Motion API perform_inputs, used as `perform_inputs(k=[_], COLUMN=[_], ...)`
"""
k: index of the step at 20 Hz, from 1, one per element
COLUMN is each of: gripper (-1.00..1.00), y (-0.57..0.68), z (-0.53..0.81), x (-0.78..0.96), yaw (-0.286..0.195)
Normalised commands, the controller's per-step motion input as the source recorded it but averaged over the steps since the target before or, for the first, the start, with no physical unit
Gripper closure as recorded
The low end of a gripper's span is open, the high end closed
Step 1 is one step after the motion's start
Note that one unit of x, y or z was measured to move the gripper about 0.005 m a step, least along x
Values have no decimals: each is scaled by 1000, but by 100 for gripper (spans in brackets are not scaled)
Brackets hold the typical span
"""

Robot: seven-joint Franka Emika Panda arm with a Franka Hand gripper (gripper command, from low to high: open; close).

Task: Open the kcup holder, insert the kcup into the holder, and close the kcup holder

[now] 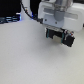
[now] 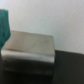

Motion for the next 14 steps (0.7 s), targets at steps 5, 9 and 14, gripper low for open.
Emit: perform_inputs(k=[5, 9, 14], gripper=[-100, -100, -100], y=[282, 359, 486], z=[-158, -64, 4], x=[13, -220, -161], yaw=[159, 154, 125])
